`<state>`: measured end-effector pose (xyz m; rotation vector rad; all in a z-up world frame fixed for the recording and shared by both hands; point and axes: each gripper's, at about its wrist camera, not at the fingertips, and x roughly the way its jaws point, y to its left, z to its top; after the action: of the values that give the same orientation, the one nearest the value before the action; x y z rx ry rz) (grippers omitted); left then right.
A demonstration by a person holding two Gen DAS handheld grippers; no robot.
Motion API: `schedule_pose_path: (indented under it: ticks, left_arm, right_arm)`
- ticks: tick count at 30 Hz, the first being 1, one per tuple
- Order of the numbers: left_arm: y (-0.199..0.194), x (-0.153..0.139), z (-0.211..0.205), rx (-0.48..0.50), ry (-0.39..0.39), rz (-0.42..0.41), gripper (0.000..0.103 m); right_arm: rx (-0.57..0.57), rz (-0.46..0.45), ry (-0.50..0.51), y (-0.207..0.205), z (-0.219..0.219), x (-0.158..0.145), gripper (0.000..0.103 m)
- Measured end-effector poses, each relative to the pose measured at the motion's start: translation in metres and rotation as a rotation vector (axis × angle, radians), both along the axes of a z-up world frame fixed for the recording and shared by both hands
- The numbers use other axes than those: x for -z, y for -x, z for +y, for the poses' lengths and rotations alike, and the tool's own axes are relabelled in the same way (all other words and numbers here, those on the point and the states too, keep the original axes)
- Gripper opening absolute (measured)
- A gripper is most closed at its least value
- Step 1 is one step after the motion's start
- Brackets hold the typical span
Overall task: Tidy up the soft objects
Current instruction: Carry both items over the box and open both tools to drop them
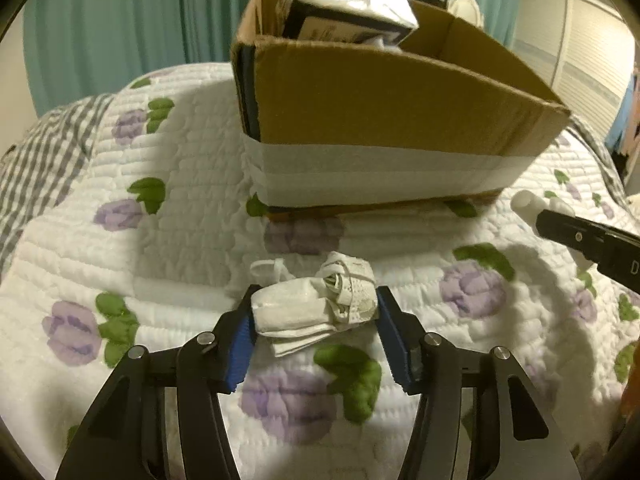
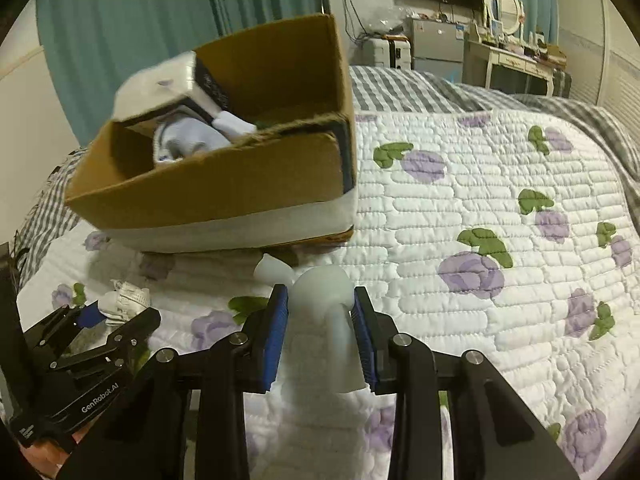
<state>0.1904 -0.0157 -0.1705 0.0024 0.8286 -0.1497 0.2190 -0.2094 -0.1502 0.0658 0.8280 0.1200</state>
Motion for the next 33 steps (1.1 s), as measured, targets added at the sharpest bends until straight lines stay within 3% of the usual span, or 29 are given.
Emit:
schedule_pose_path:
  ticks: [6,13,19,27,33]
  left_arm:
    - [0.03,-0.022,0.01,-0.009,0.042,-0.015,0.054]
    - [0.06,-0.06,0.021,-0.009,0.022,-0.088,0.054]
    - [0.081,-0.096,0.007,-0.013,0.005,-0.132,0.054]
    - [0.075,-0.141,-0.007,0.051,0.004,-0.197,0.054]
    - [0.033,-0.164,-0.022,0.062,-0.004,-0.228,0.054]
  right_arm:
    - [-0.025,-0.047,-0.011,0.025,0.004,-0.019,0.032]
    - [-0.051,-0.108,-0.031,0.049,0.012,-0.053,0.032]
    - [-0.088,-0.173,-0.029,0.061,0.016,-0.093,0.032]
    - [-0.126,-0.272,0.011,0.053,0.022,-0.15,0.032]
    - [-0.16,-0.277,0.028,0.02,0.025,-0.163,0.032]
